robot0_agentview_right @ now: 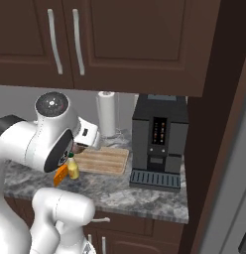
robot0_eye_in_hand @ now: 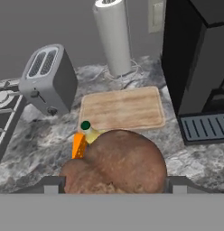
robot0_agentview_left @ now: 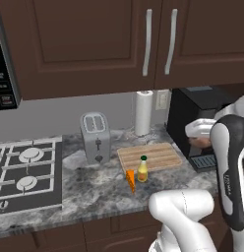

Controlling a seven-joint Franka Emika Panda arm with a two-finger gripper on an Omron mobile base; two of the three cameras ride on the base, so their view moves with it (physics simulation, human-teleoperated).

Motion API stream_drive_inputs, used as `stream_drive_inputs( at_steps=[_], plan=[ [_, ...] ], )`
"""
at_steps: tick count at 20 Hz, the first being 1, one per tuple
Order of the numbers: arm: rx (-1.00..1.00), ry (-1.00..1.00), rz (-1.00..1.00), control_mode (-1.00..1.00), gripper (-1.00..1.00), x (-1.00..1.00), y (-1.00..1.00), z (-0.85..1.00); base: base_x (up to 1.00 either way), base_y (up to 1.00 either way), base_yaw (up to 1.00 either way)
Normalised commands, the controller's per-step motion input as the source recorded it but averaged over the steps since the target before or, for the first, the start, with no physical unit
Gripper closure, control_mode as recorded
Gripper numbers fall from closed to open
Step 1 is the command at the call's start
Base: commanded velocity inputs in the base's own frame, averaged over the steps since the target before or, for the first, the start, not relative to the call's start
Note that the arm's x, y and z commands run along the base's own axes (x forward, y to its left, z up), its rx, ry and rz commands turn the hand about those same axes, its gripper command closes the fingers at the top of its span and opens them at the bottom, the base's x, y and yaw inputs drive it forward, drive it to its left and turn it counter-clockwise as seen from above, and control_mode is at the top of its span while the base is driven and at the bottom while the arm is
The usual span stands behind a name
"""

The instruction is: Retrieve the reheated potato from the microwave, then place the potato, cheese, and condiment on the cutting board.

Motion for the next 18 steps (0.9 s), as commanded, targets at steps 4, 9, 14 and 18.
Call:
stream_drive_inputs(
  at_steps=[4,9,14,18],
  plan=[
    [-0.20,0.00,0.05,-1.00,1.00,0.46,-0.01,-0.40,0.00,0.00,0.00],
    [-0.06,-0.01,0.06,-1.00,1.00,0.39,-0.08,-0.46,0.00,0.00,0.00],
    [-0.01,0.00,0.06,-1.00,1.00,0.48,-0.06,-0.45,0.00,0.00,0.00],
    [0.00,0.06,0.02,-1.00,1.00,0.56,0.00,-0.43,0.00,0.00,0.00]
  ],
)
